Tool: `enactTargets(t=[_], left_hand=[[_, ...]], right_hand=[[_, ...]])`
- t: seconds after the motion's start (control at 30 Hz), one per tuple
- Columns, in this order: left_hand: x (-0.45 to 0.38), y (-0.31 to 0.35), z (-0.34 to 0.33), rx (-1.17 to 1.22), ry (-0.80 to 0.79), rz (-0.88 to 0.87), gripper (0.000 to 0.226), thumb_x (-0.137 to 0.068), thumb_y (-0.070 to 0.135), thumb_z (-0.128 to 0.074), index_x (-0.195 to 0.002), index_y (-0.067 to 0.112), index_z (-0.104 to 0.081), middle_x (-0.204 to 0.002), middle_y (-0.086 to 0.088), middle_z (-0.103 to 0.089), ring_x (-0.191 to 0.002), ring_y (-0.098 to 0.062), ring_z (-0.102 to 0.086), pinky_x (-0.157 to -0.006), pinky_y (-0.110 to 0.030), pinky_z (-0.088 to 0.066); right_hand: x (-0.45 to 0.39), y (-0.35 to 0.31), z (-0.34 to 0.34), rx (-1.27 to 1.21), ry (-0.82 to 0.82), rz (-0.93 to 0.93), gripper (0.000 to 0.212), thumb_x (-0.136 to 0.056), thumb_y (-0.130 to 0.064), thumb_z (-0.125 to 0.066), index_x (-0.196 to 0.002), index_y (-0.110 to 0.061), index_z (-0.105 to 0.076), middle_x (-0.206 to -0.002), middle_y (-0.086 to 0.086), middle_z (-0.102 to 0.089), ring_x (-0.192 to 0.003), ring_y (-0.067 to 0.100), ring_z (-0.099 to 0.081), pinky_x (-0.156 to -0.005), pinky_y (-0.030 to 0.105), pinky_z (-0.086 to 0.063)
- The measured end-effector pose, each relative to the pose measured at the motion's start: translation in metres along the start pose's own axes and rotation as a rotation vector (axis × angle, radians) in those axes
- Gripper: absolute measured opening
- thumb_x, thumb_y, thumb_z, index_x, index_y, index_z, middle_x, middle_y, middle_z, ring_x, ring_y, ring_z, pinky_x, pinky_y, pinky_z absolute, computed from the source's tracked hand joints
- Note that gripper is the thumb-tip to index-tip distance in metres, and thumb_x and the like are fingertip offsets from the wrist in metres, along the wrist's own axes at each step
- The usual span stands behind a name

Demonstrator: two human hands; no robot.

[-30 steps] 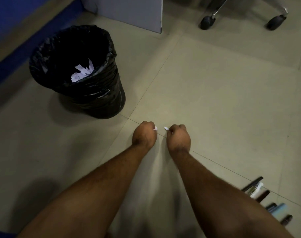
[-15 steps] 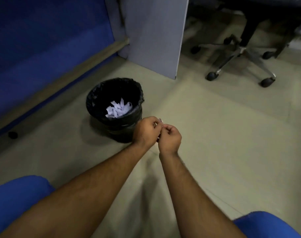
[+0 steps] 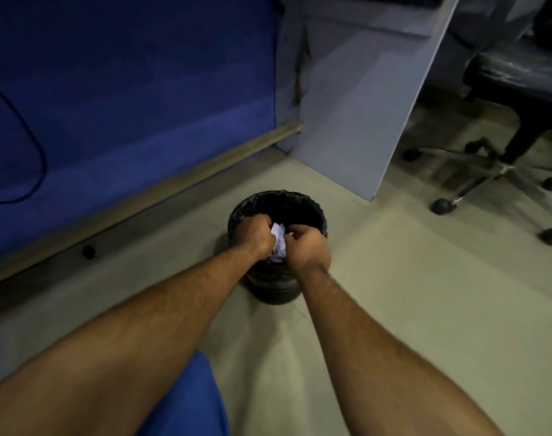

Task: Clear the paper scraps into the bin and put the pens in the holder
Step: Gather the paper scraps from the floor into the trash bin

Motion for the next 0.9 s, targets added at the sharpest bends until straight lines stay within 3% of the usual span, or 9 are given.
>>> enactTargets(t=[0.1, 0.2, 0.27, 0.4, 0.5, 0.6, 0.77, 0.9], left_hand=[[0.006, -0.016, -0.015, -0.161, -0.121, 0.020, 0.032, -0.085, 0.029, -0.064, -0.113, 0.015, -0.063, -0.117, -0.014, -0.066, -0.105, -0.034, -0.063, -0.084, -0.036, -0.053], [0.016, -0.015, -0.028, -0.152, -0.236, -0.026, 0.033, -0.088, 0.035, -0.061, -0.113, 0.014, -0.063, -0.117, -0.009, -0.066, -0.106, -0.031, -0.062, -0.084, -0.032, -0.049], [0.024, -0.012, -0.026, -0.122, -0.262, -0.045, 0.033, -0.089, 0.038, -0.062, -0.105, 0.010, -0.068, -0.109, -0.010, -0.068, -0.102, -0.029, -0.063, -0.079, -0.029, -0.047], [0.023, -0.019, -0.026, -0.151, -0.261, -0.081, 0.028, -0.082, 0.034, -0.070, -0.091, 0.008, -0.072, -0.096, -0.014, -0.070, -0.094, -0.031, -0.065, -0.072, -0.030, -0.046], [0.012, -0.030, -0.016, -0.198, -0.218, -0.051, 0.033, -0.084, 0.034, -0.070, -0.109, 0.012, -0.071, -0.111, -0.008, -0.069, -0.102, -0.028, -0.063, -0.084, -0.033, -0.050], [-0.001, -0.037, -0.004, -0.184, -0.145, -0.041, 0.041, -0.089, 0.029, -0.066, -0.123, 0.006, -0.062, -0.124, -0.012, -0.061, -0.113, -0.031, -0.058, -0.090, -0.034, -0.044], [-0.006, -0.050, 0.000, -0.236, -0.058, -0.042, 0.042, -0.088, 0.031, -0.066, -0.122, 0.007, -0.063, -0.118, -0.012, -0.064, -0.108, -0.031, -0.059, -0.087, -0.033, -0.045], [0.000, -0.039, 0.008, -0.266, 0.013, -0.034, 0.033, -0.089, 0.029, -0.058, -0.117, 0.013, -0.063, -0.116, -0.011, -0.061, -0.104, -0.033, -0.060, -0.084, -0.036, -0.049]], right_hand=[[0.011, 0.014, 0.007, 0.056, 0.144, -0.031, 0.026, -0.086, -0.032, -0.059, -0.109, -0.023, -0.069, -0.113, 0.009, -0.059, -0.097, 0.031, -0.060, -0.068, 0.031, -0.045], [0.032, 0.045, 0.008, -0.040, 0.259, -0.192, 0.050, -0.082, -0.033, -0.067, -0.129, -0.020, -0.058, -0.123, 0.013, -0.049, -0.111, 0.037, -0.053, -0.082, 0.041, -0.050], [0.038, 0.047, -0.008, -0.106, 0.246, -0.191, 0.060, -0.082, -0.032, -0.069, -0.138, -0.018, -0.050, -0.127, 0.015, -0.048, -0.112, 0.038, -0.055, -0.085, 0.041, -0.050], [0.034, 0.033, -0.026, -0.213, 0.231, -0.135, 0.060, -0.086, -0.023, -0.065, -0.143, -0.013, -0.047, -0.131, 0.015, -0.046, -0.106, 0.036, -0.060, -0.090, 0.037, -0.050], [0.017, 0.017, -0.041, -0.201, 0.130, -0.078, 0.050, -0.087, -0.021, -0.062, -0.136, -0.015, -0.054, -0.132, 0.011, -0.051, -0.108, 0.032, -0.061, -0.092, 0.036, -0.051], [-0.003, 0.001, -0.067, -0.287, 0.023, -0.023, 0.042, -0.086, -0.021, -0.057, -0.127, -0.016, -0.061, -0.127, 0.006, -0.062, -0.111, 0.027, -0.063, -0.094, 0.038, -0.053], [-0.027, 0.004, -0.104, -0.506, -0.110, -0.037, 0.047, -0.079, -0.023, -0.056, -0.125, -0.015, -0.062, -0.121, 0.005, -0.069, -0.111, 0.025, -0.065, -0.100, 0.041, -0.051], [-0.011, 0.007, -0.084, -0.764, -0.165, -0.135, 0.041, -0.088, -0.005, -0.061, -0.128, -0.009, -0.056, -0.117, 0.007, -0.068, -0.110, 0.025, -0.065, -0.103, 0.040, -0.049]])
Point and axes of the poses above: each hand's wrist, its own x-axis away from the middle knuckle, its own z-axis out of the back of the hand, y = z × x, the point moved 10 cm from there along -x, towards the middle knuckle
